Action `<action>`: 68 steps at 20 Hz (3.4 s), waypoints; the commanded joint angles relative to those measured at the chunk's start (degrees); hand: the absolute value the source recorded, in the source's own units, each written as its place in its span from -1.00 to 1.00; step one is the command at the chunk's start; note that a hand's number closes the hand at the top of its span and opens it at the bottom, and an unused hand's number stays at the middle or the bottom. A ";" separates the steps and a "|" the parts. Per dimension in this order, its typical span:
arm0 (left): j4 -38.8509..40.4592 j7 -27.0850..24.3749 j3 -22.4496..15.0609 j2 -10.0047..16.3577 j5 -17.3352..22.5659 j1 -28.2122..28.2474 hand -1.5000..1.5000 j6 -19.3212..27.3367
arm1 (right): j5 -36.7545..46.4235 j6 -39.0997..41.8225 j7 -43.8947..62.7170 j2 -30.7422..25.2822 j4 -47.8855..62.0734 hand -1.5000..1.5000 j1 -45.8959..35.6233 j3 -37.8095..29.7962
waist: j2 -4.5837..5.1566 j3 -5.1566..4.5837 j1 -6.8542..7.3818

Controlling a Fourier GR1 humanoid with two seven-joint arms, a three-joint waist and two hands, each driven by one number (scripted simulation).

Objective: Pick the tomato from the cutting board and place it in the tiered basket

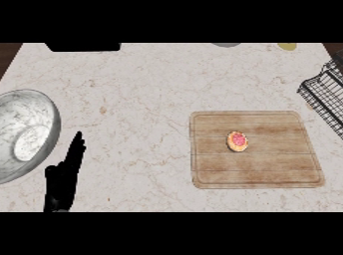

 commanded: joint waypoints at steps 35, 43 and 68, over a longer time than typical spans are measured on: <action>1.84 2.20 0.54 -2.64 -2.82 -3.28 0.00 -1.46 | 15.80 -21.32 -15.52 -11.35 68.35 1.00 -37.05 23.33 | 0.48 0.07 1.61; 2.50 0.82 -0.21 -3.65 -3.85 -2.51 0.00 -0.32 | 2.52 -27.68 -24.06 -6.12 78.90 -1.00 -43.28 12.50 | 0.61 0.13 1.79; -0.88 1.34 3.52 -1.46 -1.85 1.60 0.00 -1.12 | -15.60 -30.54 -22.46 -11.98 51.37 -1.00 -13.01 -24.62 | -0.39 0.05 -2.60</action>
